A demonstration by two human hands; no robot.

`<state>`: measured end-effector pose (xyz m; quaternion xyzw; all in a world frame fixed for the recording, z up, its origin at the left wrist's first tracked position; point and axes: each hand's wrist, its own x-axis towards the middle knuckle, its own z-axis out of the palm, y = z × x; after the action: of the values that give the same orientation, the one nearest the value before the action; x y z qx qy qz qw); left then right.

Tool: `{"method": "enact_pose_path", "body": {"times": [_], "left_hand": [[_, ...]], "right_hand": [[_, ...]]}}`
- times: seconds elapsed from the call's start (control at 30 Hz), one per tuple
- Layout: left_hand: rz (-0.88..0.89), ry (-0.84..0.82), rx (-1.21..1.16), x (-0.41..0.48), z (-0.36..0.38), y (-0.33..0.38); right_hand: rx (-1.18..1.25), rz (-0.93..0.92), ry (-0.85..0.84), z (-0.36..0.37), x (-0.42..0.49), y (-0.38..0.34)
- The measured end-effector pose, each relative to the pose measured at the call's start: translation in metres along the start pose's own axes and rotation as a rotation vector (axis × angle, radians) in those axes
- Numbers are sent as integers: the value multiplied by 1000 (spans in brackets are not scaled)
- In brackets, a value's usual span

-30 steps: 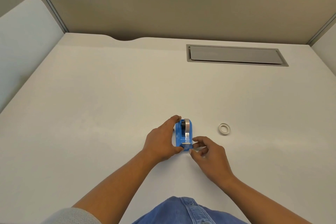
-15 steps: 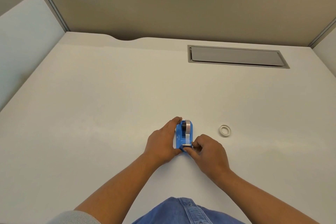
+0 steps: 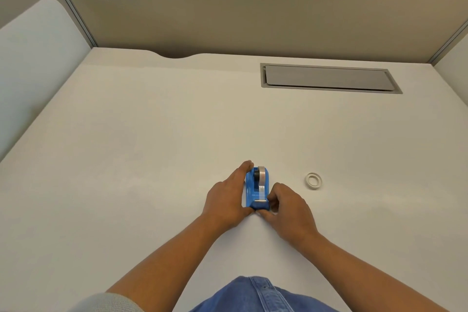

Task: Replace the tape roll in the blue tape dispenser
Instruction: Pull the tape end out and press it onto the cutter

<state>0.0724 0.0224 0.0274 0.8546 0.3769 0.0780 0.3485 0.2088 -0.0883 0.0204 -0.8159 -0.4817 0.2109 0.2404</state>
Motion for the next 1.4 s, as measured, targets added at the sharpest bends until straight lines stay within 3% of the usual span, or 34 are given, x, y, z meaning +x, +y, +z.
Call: {"method": "enact_pose_path", "body": {"times": [0.17,0.3,0.5,0.6,0.83,1.3,1.4], "left_hand": [[79,-36,-37,-9,-2,-4],[142,-15,64,-21,0,-14],[34,156,205,-24,17,-30],[-43,153,270,-24,25,-35],[-30,95,351,-25,28,-37],[-33,114,333,-26,30,-35],[1,148,423,-24,28,-37]], "right_hand": [[21,-64,-114,-9,-2,15],[3,-115,-45,-15,-11,25],[-130,-163,126,-15,-18,44],[-149,-105,89,-8,-20,46],[-329,-98,-29,6,-21,49],[-295,-101,1,6,-23,50],[-320,-140,31,2,-23,52]]}}
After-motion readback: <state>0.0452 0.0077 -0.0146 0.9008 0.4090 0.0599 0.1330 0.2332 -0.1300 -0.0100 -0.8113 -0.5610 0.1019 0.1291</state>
